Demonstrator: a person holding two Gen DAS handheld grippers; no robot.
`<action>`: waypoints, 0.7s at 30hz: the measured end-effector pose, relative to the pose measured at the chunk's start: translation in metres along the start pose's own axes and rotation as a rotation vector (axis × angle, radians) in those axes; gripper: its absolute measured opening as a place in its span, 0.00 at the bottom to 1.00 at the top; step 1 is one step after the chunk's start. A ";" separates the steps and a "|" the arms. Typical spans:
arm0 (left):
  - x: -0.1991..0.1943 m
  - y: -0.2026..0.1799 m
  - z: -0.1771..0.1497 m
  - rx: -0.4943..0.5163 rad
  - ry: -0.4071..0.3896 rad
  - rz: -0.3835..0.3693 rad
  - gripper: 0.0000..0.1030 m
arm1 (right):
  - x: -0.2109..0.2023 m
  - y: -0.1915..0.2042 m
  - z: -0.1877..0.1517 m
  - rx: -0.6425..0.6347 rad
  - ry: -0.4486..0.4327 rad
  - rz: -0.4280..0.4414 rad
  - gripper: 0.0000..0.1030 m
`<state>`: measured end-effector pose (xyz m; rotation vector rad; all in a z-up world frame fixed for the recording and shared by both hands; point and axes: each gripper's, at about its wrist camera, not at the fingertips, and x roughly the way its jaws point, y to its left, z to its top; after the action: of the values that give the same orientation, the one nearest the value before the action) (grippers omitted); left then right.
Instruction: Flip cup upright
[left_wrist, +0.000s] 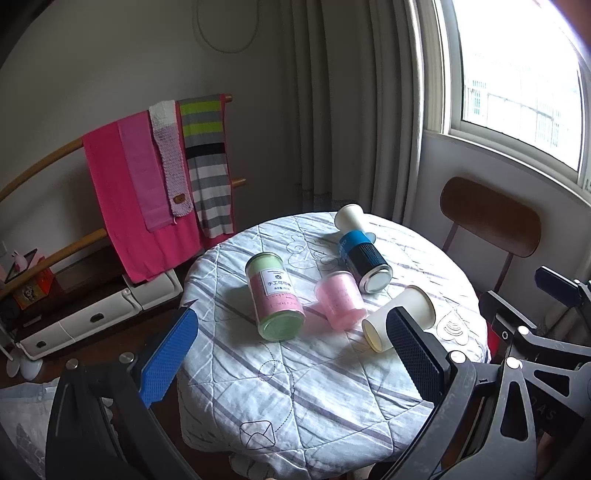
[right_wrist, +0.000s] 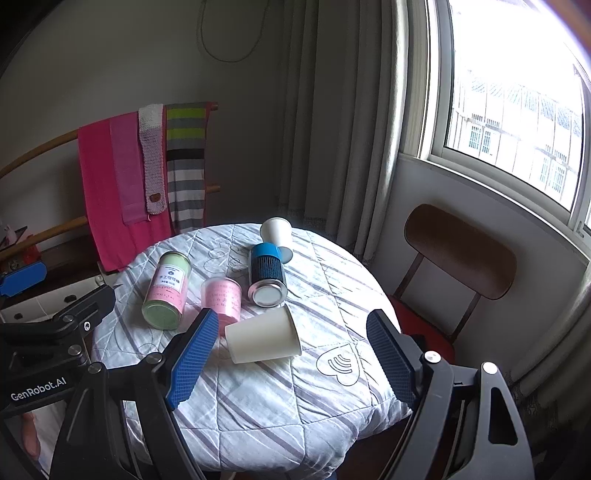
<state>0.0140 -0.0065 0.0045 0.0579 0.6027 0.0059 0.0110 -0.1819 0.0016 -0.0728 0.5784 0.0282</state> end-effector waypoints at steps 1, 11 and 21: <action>0.002 -0.001 0.000 0.003 0.005 -0.002 1.00 | 0.002 -0.002 0.000 0.003 0.007 0.000 0.81; 0.033 -0.012 0.008 0.015 0.059 -0.012 1.00 | 0.027 -0.013 0.003 0.016 0.042 0.003 0.81; 0.081 -0.017 0.018 0.005 0.135 -0.025 1.00 | 0.067 -0.020 0.010 0.013 0.104 0.015 0.81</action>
<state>0.0905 -0.0224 -0.0271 0.0555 0.7386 -0.0162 0.0734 -0.2010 -0.0258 -0.0576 0.6831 0.0357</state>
